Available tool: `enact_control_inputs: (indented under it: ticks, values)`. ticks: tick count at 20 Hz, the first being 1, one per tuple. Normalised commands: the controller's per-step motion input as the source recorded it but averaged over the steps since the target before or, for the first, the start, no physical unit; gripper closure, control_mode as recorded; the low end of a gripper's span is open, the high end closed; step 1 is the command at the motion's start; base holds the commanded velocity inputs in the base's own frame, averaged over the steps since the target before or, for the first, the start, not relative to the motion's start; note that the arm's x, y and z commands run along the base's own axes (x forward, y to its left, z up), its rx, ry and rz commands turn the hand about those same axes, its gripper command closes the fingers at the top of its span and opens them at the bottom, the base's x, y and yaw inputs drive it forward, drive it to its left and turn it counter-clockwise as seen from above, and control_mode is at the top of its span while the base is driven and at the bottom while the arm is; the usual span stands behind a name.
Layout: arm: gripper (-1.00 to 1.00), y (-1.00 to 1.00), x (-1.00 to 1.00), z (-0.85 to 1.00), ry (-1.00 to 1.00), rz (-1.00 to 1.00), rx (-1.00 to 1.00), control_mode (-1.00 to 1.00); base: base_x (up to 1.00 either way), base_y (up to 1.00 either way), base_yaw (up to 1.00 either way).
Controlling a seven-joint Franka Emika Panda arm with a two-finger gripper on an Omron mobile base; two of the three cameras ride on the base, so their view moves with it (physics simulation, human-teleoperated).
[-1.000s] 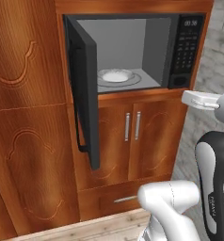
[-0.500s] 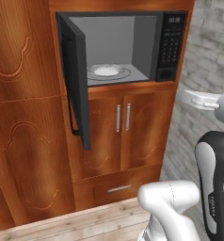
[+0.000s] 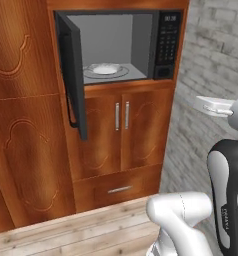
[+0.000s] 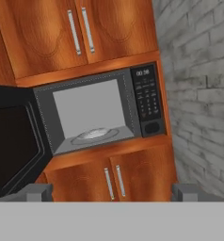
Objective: Pick the bell pepper from the counter and place it in the microwave. Then turn on the microwave.
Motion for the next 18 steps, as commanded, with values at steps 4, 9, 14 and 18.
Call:
enact_control_inputs:
  ticks: [4,9,14,18]
  values:
    - [-1.0,0.0,0.0,0.0,0.0,0.0,0.0,1.0,-0.56,-0.21,0.0]
    - [-1.0,0.0,0.0,0.0,0.0,0.0,0.0,1.0,-0.48,-0.06,0.0]
    - [-1.0,0.0,0.0,0.0,0.0,0.0,0.0,1.0,-0.38,0.04,-0.02]
    - [-1.0,0.0,0.0,0.0,0.0,0.0,0.0,1.0,-0.28,0.16,-0.05]
